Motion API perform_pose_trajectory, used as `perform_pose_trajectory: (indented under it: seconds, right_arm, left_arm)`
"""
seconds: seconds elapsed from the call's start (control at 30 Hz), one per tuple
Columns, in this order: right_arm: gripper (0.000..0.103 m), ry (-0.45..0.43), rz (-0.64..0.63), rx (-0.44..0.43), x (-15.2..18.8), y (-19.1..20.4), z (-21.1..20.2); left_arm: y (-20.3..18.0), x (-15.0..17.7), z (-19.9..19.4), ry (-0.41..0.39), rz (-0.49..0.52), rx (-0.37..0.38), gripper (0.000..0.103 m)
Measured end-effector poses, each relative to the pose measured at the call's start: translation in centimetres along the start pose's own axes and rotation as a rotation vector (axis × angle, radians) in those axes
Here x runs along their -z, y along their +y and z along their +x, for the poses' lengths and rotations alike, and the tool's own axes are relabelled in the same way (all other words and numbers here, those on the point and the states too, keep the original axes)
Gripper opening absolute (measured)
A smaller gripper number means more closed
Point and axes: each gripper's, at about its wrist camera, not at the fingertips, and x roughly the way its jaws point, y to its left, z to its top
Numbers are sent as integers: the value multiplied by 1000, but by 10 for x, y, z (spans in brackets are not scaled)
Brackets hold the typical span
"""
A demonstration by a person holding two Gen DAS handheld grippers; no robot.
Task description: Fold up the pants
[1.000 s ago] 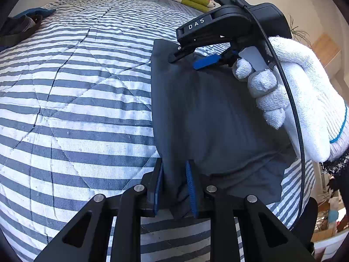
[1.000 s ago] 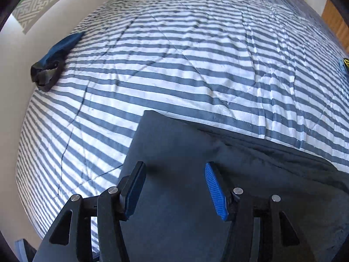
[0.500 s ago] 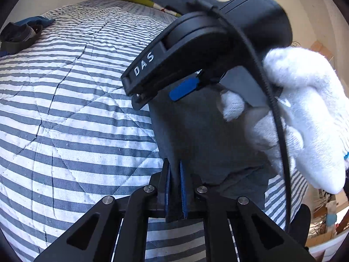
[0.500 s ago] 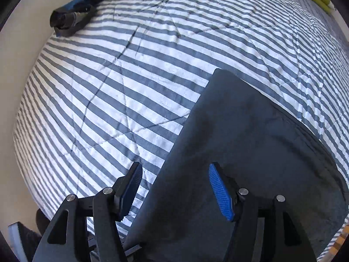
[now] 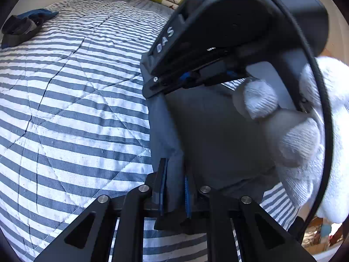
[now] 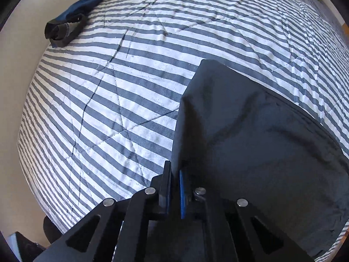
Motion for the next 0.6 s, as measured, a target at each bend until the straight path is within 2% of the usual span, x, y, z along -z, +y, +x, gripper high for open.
perform_pose_trajectory:
  seconds: [0.03,0.13,0.3,0.4,0.5,0.6]
  right_arm:
    - [6,-9,-7,-4,1,0,-3]
    - [4,-38,-4,-30,5,-6,-12]
    - [3,-98,45,-99,8,-42,-39]
    - [3,-139,58,-176,17,-57,-64]
    - [3,-199,62,-208,24,-56,-86]
    - [2,-252,91,-239,31,-74,-107]
  left_arm:
    - [2,-1,0,-6,-17,9,6]
    - [1,-7,-7,-39,-54,17,5]
    - [-33,-10,-27,-90,55,18,5]
    - [-57,-26,-31,-118,75,32,5]
    - [-77,-46,-33,-121,112,39,5]
    - [-107,-51,-39,-130,147,39,5]
